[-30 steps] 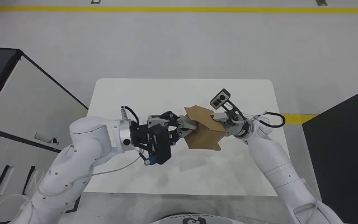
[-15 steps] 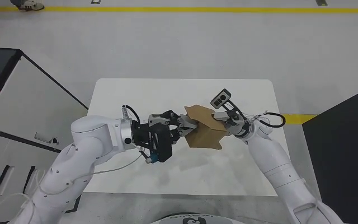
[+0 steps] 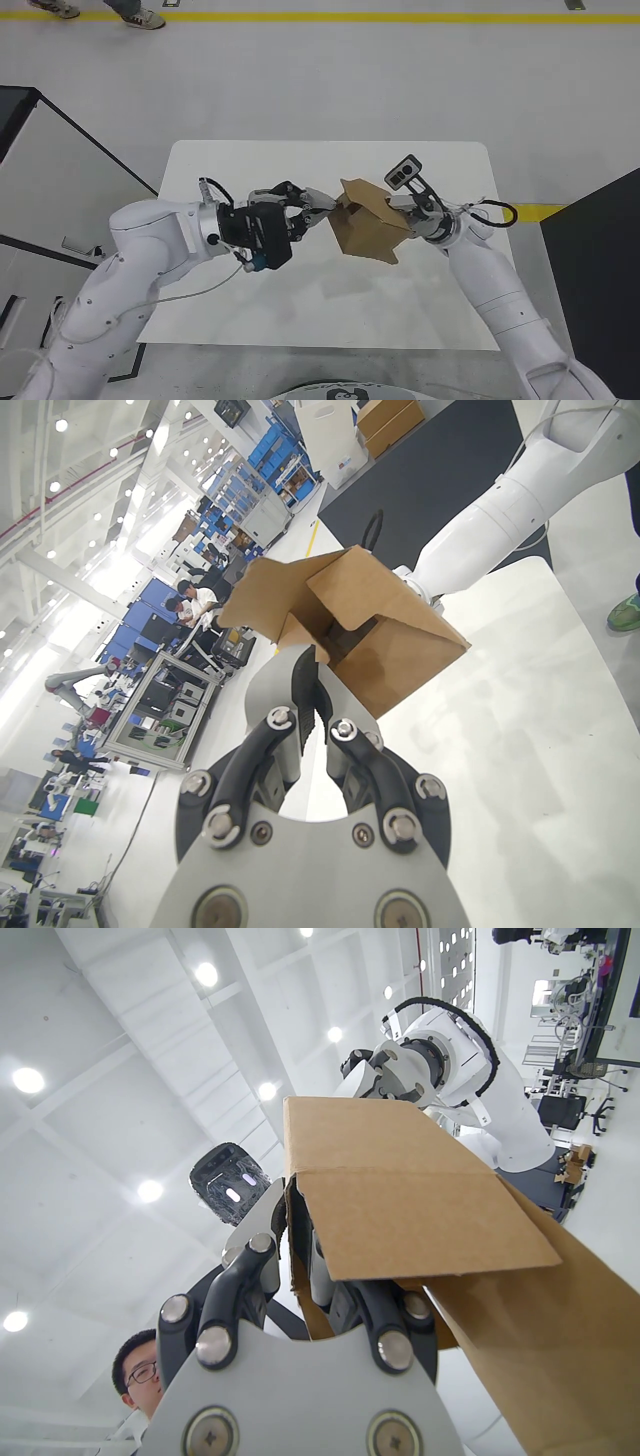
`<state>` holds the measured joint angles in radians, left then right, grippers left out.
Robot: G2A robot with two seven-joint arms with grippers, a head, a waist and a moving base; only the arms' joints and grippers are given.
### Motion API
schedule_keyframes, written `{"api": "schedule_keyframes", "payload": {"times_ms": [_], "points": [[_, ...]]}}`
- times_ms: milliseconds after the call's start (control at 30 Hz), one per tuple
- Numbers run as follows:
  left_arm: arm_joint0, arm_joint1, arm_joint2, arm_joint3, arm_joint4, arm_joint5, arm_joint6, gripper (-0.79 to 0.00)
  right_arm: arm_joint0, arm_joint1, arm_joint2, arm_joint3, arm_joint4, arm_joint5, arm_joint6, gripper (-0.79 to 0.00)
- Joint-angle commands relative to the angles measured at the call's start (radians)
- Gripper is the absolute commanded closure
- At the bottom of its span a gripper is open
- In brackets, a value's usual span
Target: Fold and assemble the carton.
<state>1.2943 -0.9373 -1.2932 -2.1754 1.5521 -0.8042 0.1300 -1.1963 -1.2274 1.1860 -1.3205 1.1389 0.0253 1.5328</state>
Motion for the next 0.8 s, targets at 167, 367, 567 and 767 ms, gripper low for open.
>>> {"api": "schedule_keyframes", "payload": {"times_ms": [167, 367, 567, 767], "points": [[0.019, 0.009, -0.096, -0.023, 0.003, 0.007, -0.019, 0.000, -0.005, 0.006, 0.033, -0.001, -0.062, -0.064, -0.055, 0.000], [0.029, 0.013, -0.122, -0.039, 0.024, -0.005, -0.042, 0.000, -0.010, 0.024, 0.077, -0.036, -0.258, -0.134, -0.158, 0.000], [0.017, 0.013, -0.094, -0.052, 0.040, -0.021, -0.051, 0.000, -0.031, 0.041, 0.104, -0.104, -0.426, -0.142, -0.234, 0.000], [-0.006, 0.009, -0.036, -0.037, 0.050, -0.034, -0.063, 0.000, -0.046, 0.046, 0.111, -0.143, -0.446, -0.160, -0.247, 0.000]]}}
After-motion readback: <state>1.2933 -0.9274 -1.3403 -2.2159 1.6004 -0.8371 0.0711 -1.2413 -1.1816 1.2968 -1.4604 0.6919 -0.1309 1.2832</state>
